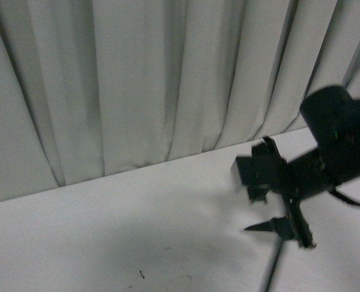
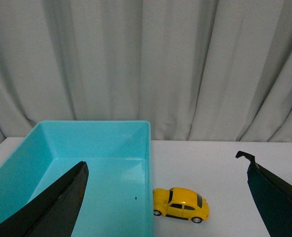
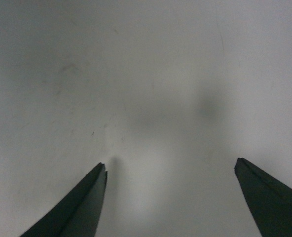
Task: Wind up and store yellow beetle toy
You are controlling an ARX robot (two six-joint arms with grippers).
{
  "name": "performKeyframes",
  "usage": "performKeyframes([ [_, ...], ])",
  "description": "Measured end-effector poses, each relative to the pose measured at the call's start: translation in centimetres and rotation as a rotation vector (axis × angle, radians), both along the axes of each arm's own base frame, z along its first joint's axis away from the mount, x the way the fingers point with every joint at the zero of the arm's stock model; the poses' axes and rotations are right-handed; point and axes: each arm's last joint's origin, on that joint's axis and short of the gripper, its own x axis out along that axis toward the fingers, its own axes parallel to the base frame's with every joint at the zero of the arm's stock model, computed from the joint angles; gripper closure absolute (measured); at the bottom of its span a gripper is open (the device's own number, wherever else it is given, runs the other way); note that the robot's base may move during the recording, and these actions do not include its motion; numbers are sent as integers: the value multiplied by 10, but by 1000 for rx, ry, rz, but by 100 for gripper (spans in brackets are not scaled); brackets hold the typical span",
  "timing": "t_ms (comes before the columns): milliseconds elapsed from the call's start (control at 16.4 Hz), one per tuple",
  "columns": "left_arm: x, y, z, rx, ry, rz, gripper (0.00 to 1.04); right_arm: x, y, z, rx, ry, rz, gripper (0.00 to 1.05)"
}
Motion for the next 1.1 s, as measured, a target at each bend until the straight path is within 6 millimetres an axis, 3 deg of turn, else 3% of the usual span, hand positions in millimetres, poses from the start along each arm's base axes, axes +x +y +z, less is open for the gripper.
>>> performKeyframes([
  [61,0,0,0,0,0,1,7,-32,20,-12,18,-33,-245,35],
  [122,0,0,0,0,1,2,7,-52,35,5,139,-179,-465,46],
  [183,0,0,0,0,1,2,7,-52,39,42,290,-416,-593,55],
  [244,0,0,0,0,1,2,7,-54,40,101,548,-737,-649,67],
  [305,0,0,0,0,1,2,7,-63,43,120,710,-811,-664,76],
  [487,0,0,0,0,0,2,7,-96,52,82,799,-566,-804,103],
  [670,0,0,0,0,0,2,7,-111,59,104,870,-667,-785,103],
  [792,0,0,0,0,1,2,7,-126,68,93,857,-596,-782,103],
  [1097,0,0,0,0,1,2,7,-145,67,98,864,-625,-791,103],
])
